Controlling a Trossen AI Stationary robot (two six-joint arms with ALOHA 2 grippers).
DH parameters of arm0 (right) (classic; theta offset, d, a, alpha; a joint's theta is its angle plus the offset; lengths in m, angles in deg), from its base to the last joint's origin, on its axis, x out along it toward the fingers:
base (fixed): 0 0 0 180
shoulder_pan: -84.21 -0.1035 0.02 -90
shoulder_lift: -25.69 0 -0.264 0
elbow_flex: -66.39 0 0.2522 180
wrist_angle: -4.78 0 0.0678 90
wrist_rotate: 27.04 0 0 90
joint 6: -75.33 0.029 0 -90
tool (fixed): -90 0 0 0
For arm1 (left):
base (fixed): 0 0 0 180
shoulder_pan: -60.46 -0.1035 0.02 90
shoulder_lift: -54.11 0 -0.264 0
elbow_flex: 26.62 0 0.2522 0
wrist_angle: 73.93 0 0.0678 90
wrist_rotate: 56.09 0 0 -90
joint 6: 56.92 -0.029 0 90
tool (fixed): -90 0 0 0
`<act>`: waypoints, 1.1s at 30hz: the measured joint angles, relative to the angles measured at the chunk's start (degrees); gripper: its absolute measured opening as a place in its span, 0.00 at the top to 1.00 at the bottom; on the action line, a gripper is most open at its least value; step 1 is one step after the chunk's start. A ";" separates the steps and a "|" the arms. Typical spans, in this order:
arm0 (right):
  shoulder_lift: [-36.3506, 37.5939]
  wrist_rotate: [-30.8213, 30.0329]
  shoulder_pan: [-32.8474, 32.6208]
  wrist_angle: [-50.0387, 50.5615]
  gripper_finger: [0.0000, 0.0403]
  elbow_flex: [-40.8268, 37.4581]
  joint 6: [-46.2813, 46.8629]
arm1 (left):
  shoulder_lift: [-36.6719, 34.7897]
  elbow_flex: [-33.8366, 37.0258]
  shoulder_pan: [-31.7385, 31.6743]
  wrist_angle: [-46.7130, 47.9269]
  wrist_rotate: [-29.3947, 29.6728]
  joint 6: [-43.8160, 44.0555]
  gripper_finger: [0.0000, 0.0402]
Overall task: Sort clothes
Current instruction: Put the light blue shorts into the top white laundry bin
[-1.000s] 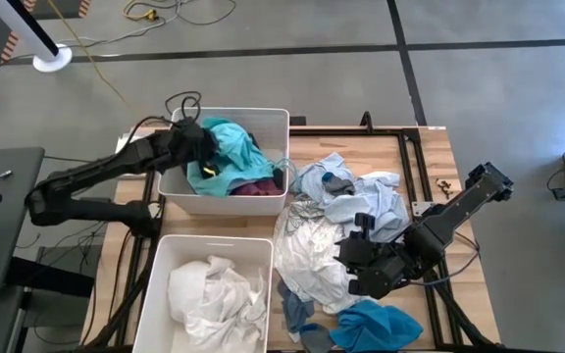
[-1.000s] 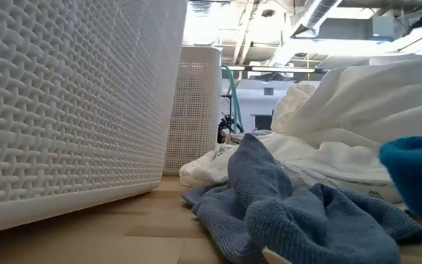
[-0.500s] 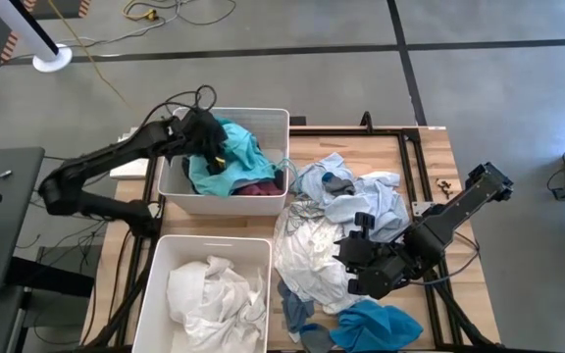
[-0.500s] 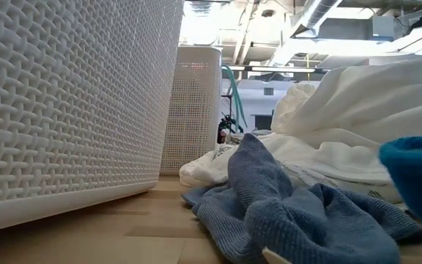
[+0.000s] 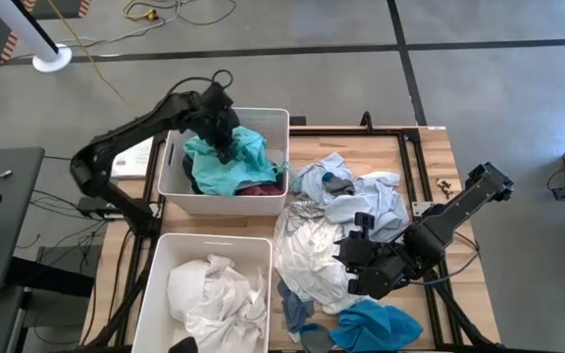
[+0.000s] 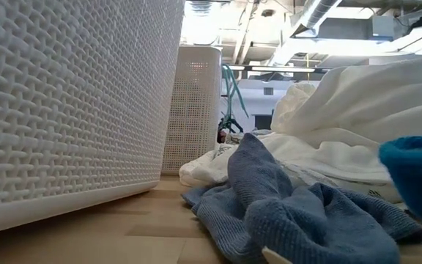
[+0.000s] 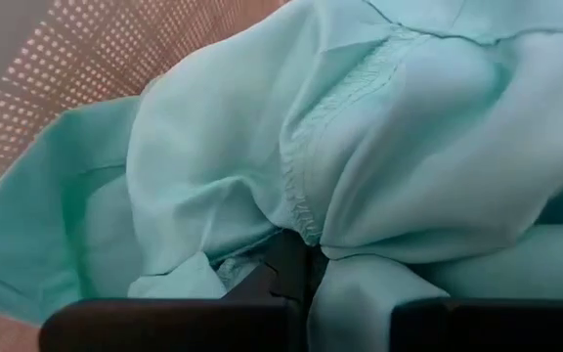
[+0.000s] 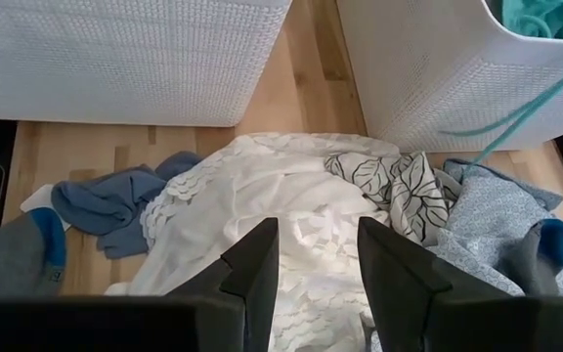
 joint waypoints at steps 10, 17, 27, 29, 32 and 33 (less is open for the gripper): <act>0.00 0.01 -0.99 -0.14 0.62 0.00 0.04 | 11.01 -11.69 -0.47 17.56 -3.15 1.00 0.96; 0.00 -0.18 -2.41 -0.17 0.62 0.00 0.03 | 12.81 -14.79 -0.45 22.42 -3.91 0.37 0.96; -0.02 -1.05 -2.64 0.02 0.62 0.00 -0.01 | 12.73 -17.51 -3.66 12.54 -2.06 6.05 0.96; -0.02 -1.09 -2.62 0.03 0.62 0.00 0.01 | 12.73 -17.51 -4.32 9.99 0.10 7.74 0.96; -0.02 -1.09 -2.62 0.02 0.62 0.00 0.03 | 12.73 -17.51 -5.62 7.23 2.94 9.81 0.96; -0.02 -1.09 -2.63 0.02 0.62 0.00 0.03 | 12.73 -17.51 -6.20 7.06 3.00 10.13 0.96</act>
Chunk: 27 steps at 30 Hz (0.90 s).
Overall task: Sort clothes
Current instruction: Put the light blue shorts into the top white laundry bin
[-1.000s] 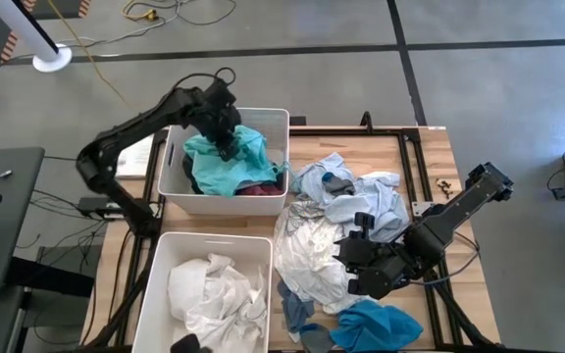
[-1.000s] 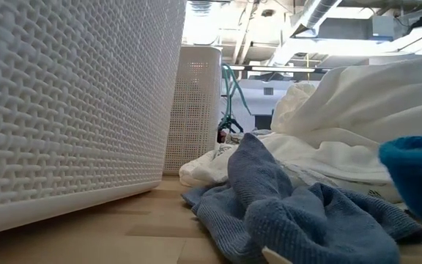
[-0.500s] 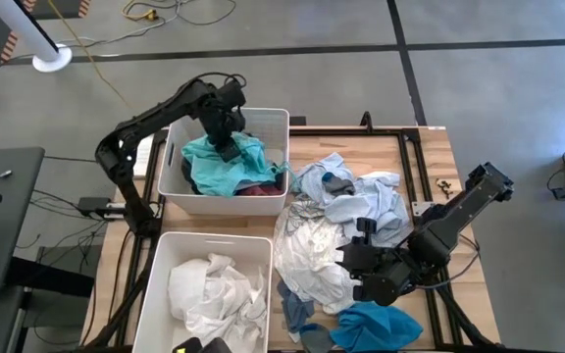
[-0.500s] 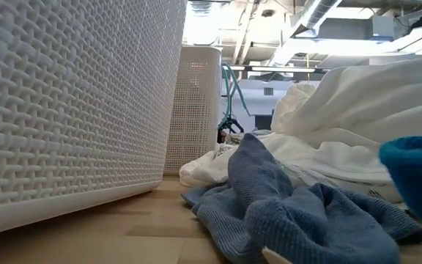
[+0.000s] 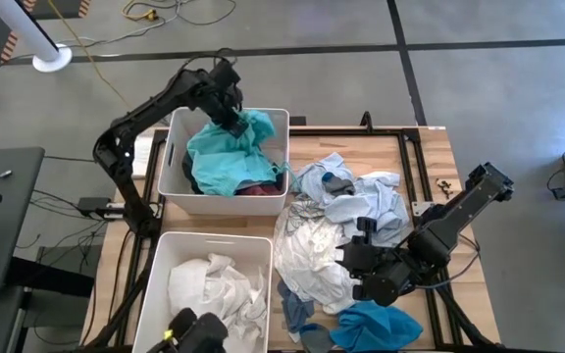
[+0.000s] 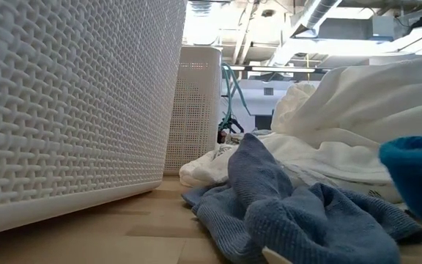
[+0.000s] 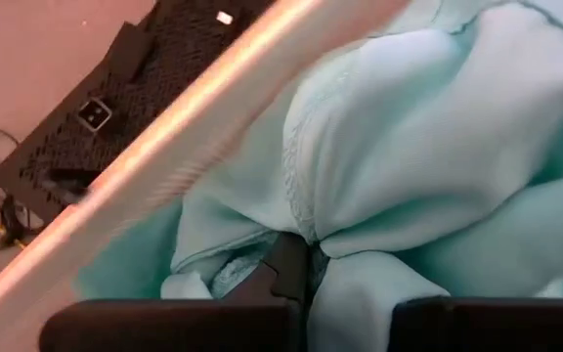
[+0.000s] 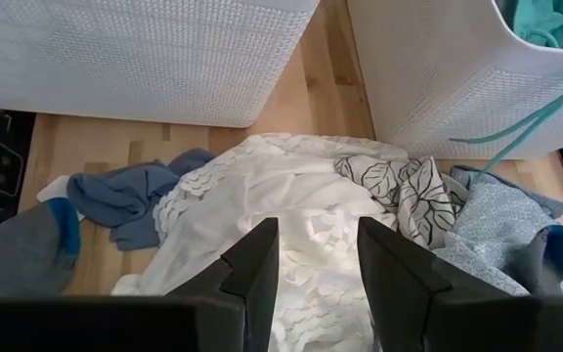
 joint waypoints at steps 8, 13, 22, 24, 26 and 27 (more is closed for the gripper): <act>0.00 -0.38 -1.17 0.02 0.62 0.00 0.02 | 2.38 5.35 -3.11 3.23 1.73 2.22 0.96; 0.00 -1.17 -1.38 0.04 0.62 0.00 0.02 | 5.69 3.73 -3.10 9.73 3.03 1.11 0.96; -0.04 -1.36 -1.92 0.49 0.62 0.00 0.46 | 9.25 0.57 -2.14 14.89 4.33 -1.46 0.96; -0.04 -1.38 -1.90 0.50 0.62 0.00 0.46 | 9.11 0.45 -1.66 14.87 5.15 -2.00 0.94; -0.04 -1.38 -1.87 0.53 0.62 0.00 0.44 | 8.86 0.04 -1.22 14.96 5.98 -2.87 0.90; -0.04 -1.39 -1.87 0.55 0.62 0.00 0.42 | 8.82 -0.28 -0.85 15.04 6.19 -3.05 0.87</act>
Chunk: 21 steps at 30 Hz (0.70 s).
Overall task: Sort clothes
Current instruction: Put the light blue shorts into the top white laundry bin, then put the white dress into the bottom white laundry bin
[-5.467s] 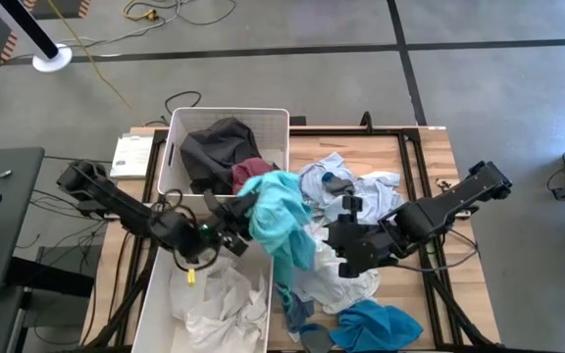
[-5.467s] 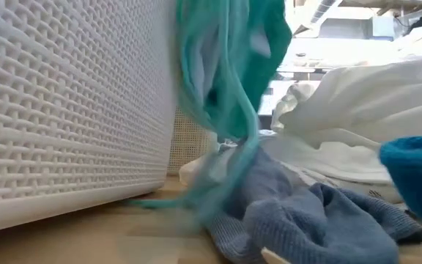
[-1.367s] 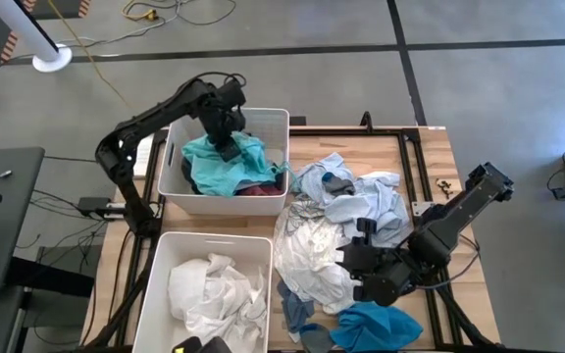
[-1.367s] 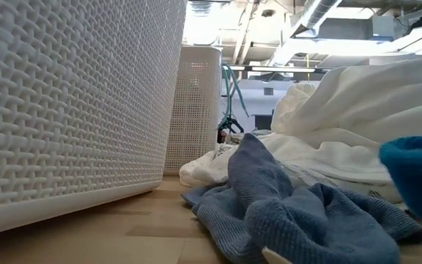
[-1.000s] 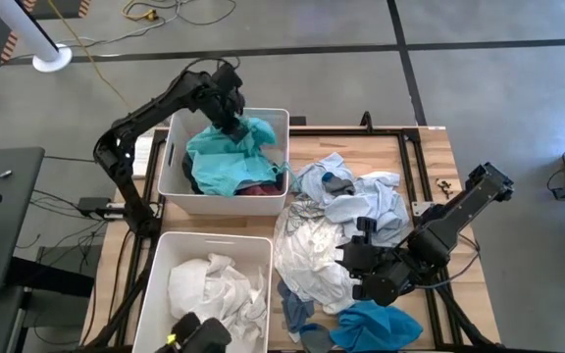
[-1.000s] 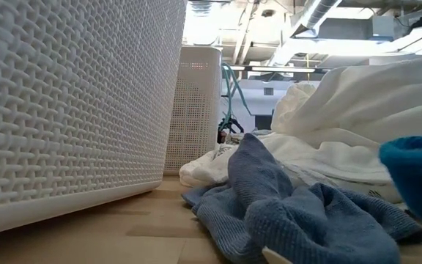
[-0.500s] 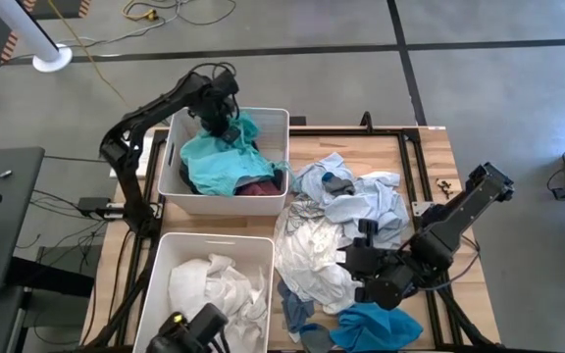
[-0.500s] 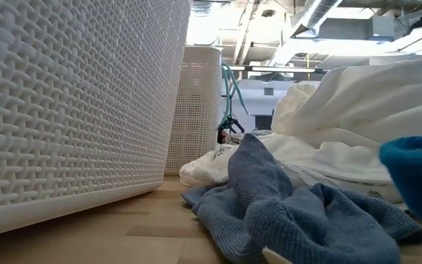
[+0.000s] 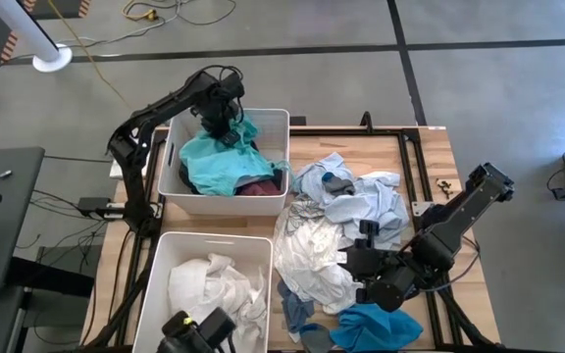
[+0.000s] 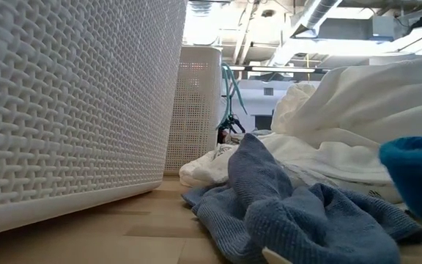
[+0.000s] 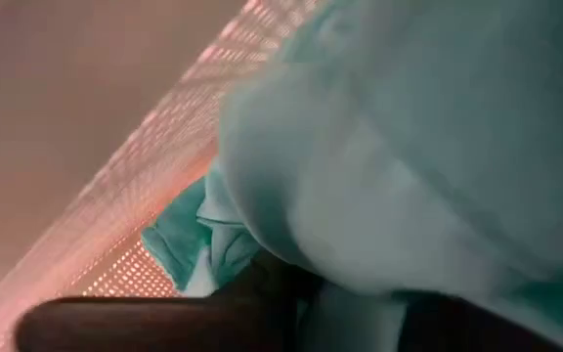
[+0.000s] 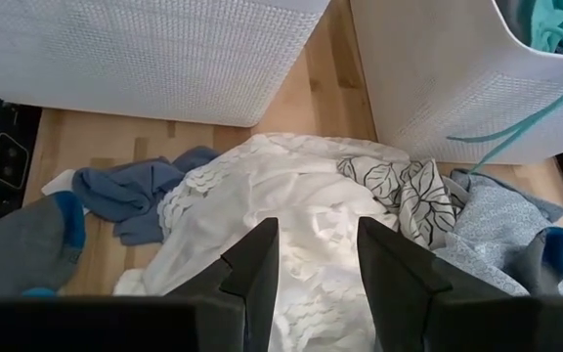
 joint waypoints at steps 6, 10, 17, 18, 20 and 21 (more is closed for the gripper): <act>0.00 -0.01 0.04 -0.03 0.62 0.00 0.02 | -1.45 -4.40 2.46 1.10 0.00 -1.23 0.65; 0.00 -0.04 0.04 -0.09 0.62 0.00 0.17 | -1.45 -9.96 3.62 3.57 1.52 -1.47 0.54; 0.00 -0.04 0.04 -0.11 0.62 0.00 0.24 | -2.83 -20.73 6.68 6.68 1.70 -1.86 0.50; 0.00 -0.04 0.05 -0.11 0.62 0.00 0.24 | -3.47 -22.12 7.37 6.99 1.73 -2.40 0.50; 0.00 -0.04 0.11 -0.13 0.62 0.00 0.21 | -4.62 -25.27 8.40 6.86 2.36 -3.33 0.50; 0.00 -0.04 0.11 -0.11 0.62 0.00 0.21 | -5.23 -26.51 8.84 6.80 3.07 -3.39 0.50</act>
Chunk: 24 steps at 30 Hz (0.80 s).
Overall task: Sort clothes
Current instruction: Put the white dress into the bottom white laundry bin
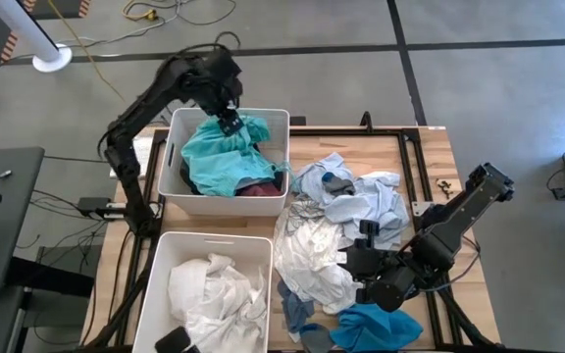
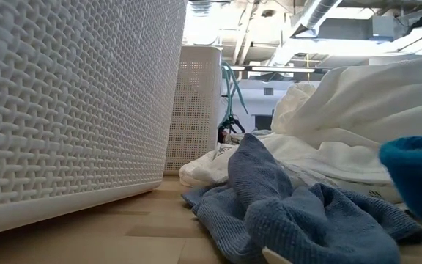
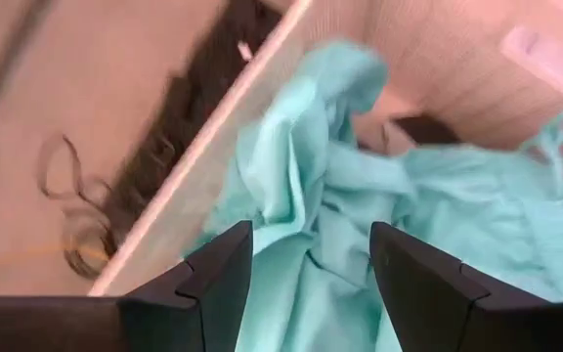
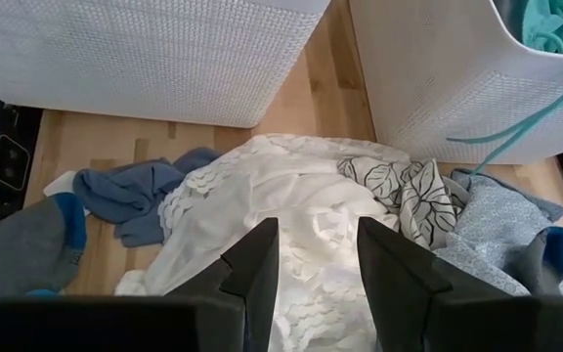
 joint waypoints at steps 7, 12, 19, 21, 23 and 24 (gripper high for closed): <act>0.00 -0.02 0.00 0.00 0.62 0.00 0.00 | -6.45 -4.72 6.13 -0.04 -7.12 -1.84 0.50; 0.00 0.00 0.00 0.08 0.62 0.00 -0.02 | -11.62 -4.41 16.46 -0.43 -9.06 -1.26 0.50; 0.00 0.02 0.00 0.70 0.62 0.00 -0.02 | -16.14 -4.41 36.35 -1.07 2.44 2.81 0.50; 0.00 0.07 0.43 0.70 0.62 0.00 -0.01 | -16.91 -4.38 40.76 -1.25 12.23 4.34 0.50; 0.00 0.10 0.98 0.83 0.62 0.00 0.34 | -18.22 -4.37 43.68 -1.69 18.16 6.67 0.50; 0.00 0.12 1.31 1.12 0.62 0.00 0.68 | -18.96 -4.38 44.79 -2.05 18.78 7.38 0.50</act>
